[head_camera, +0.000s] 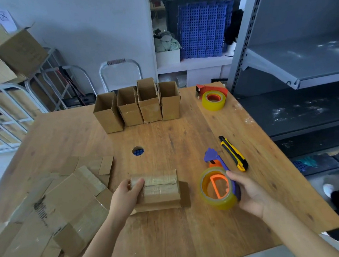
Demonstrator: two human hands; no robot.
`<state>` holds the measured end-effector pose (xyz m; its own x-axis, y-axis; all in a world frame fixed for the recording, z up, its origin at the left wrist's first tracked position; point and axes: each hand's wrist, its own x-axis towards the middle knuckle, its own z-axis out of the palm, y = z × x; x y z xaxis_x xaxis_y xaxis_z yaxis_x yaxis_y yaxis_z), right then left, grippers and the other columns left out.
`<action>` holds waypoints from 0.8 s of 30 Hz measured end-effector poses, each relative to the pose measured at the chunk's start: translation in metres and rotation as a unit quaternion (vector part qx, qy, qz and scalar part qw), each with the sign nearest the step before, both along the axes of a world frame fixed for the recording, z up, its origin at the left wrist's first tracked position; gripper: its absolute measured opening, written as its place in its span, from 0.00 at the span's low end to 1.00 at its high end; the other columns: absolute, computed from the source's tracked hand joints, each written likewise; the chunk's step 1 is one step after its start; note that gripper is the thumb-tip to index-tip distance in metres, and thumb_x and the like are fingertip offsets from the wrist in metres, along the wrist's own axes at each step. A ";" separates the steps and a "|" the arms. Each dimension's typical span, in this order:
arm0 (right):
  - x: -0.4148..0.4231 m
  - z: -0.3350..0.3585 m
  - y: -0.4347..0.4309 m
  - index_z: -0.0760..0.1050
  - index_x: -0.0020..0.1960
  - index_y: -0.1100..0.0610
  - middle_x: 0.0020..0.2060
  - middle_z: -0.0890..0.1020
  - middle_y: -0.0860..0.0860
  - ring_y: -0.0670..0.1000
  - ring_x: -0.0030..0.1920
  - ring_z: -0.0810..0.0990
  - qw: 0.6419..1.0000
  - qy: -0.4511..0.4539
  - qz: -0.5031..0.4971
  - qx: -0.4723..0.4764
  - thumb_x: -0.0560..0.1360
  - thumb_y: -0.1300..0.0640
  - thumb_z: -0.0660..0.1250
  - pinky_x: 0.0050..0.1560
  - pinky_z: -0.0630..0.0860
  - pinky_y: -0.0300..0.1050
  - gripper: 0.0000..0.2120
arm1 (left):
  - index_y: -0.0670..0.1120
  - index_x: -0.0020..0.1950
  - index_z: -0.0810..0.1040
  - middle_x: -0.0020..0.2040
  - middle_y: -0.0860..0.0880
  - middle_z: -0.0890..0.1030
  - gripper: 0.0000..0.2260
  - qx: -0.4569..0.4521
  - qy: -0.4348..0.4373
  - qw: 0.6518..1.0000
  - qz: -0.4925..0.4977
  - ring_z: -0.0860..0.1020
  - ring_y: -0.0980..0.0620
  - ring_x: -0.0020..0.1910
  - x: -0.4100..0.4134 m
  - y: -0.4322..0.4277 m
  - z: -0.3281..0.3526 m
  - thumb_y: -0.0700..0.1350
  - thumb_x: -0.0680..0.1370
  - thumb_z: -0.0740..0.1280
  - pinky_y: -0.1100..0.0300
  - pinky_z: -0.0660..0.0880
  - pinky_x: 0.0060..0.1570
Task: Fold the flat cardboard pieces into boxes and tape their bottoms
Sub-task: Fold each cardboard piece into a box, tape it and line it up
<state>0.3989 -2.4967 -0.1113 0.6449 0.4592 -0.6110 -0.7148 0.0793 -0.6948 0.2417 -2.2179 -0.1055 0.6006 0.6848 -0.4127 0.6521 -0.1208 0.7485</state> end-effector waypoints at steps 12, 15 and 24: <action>-0.052 0.007 0.078 0.70 0.62 0.47 0.49 0.81 0.44 0.43 0.48 0.80 0.933 -0.302 0.026 -0.192 0.70 0.56 0.76 0.43 0.74 0.37 0.25 | 0.43 0.37 0.65 0.33 0.49 0.66 0.16 0.018 -0.014 1.000 0.019 0.64 0.53 0.32 0.004 -0.017 -0.010 0.51 0.80 0.61 0.58 0.61 0.32; -0.060 -0.001 0.088 0.69 0.60 0.45 0.49 0.80 0.44 0.43 0.48 0.80 0.933 -0.289 0.039 -0.210 0.70 0.54 0.76 0.44 0.76 0.40 0.24 | 0.42 0.38 0.66 0.33 0.49 0.67 0.16 -0.003 -0.037 0.999 0.014 0.65 0.53 0.32 0.000 -0.015 -0.012 0.50 0.80 0.62 0.59 0.62 0.33; -0.041 0.017 0.088 0.68 0.59 0.40 0.50 0.80 0.42 0.44 0.49 0.80 0.901 -0.374 0.044 -0.216 0.68 0.53 0.76 0.46 0.77 0.41 0.25 | 0.53 0.64 0.76 0.59 0.59 0.80 0.25 -0.030 -0.242 0.966 -0.091 0.78 0.60 0.57 0.000 -0.014 0.019 0.35 0.71 0.73 0.62 0.77 0.52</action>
<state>0.3579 -2.4092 -0.0942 0.9232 0.3524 -0.1537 -0.0235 -0.3473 -0.9375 0.2419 -2.2321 -0.0863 0.8416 0.5327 -0.0896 0.1969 -0.1480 0.9692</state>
